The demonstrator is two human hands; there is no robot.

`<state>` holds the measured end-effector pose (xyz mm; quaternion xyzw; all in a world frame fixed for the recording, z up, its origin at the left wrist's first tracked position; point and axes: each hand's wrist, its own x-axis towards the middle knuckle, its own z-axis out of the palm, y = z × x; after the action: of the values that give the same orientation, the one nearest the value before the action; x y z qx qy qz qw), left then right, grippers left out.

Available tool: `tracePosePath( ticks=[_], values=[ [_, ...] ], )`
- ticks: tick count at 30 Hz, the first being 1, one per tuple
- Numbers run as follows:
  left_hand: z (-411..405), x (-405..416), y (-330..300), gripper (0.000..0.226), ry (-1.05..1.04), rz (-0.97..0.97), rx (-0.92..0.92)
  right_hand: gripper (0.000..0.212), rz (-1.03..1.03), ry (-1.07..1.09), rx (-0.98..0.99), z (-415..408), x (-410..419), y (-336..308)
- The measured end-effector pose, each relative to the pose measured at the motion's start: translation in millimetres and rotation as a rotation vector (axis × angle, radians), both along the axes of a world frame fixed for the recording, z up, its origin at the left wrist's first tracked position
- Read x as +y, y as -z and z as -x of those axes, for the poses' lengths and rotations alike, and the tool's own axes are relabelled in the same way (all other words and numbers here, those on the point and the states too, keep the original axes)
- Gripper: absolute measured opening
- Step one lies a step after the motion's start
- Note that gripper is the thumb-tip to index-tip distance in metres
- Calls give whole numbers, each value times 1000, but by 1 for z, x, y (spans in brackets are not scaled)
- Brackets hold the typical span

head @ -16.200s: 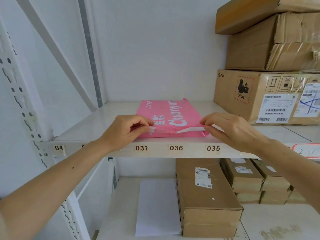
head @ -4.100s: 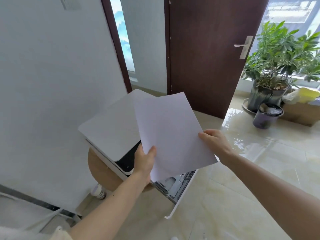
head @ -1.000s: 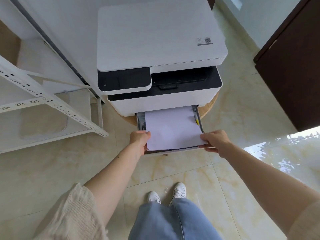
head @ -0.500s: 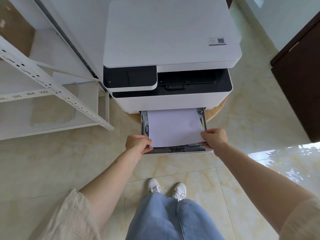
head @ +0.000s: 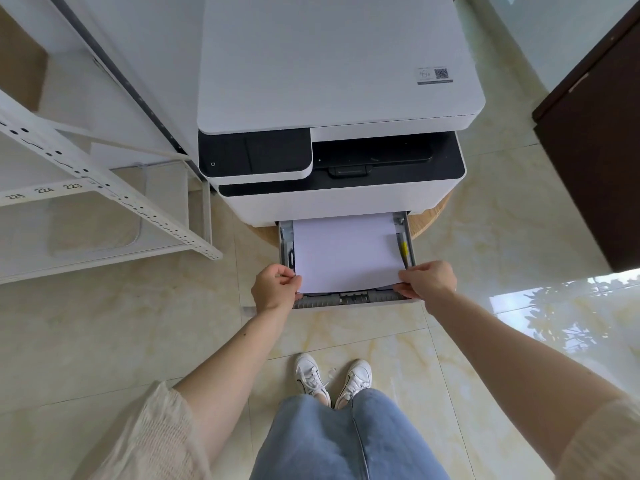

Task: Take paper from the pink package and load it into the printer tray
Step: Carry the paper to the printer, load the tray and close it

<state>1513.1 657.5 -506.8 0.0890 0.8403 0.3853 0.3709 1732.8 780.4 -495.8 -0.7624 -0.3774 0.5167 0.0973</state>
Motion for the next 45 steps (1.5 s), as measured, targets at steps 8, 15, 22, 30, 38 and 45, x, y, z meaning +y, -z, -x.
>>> tracePosePath(
  ticks=[8, 15, 22, 30, 38, 45],
  values=[
    [3, 3, -7, 23, -13, 106, -41, 10, -12, 28, -41, 5, -5, -1],
    [-3, -3, -1, 17, 87, 100, 131, 4, -66, -29, -120, 7, -6, 1],
    [-9, -3, 5, 18, 149, 105, 258, 10, -120, -156, -204, 9, -8, 4],
    [-12, -5, 10, 20, 155, 35, 350, 12, -170, -271, -349, 13, -11, 10],
    [-13, -5, 11, 21, 141, 40, 346, 19, -239, -343, -419, 13, -17, 8],
    [-12, -4, 10, 19, 130, 48, 316, 30, -693, -951, -272, 22, -65, 8]
  ],
)
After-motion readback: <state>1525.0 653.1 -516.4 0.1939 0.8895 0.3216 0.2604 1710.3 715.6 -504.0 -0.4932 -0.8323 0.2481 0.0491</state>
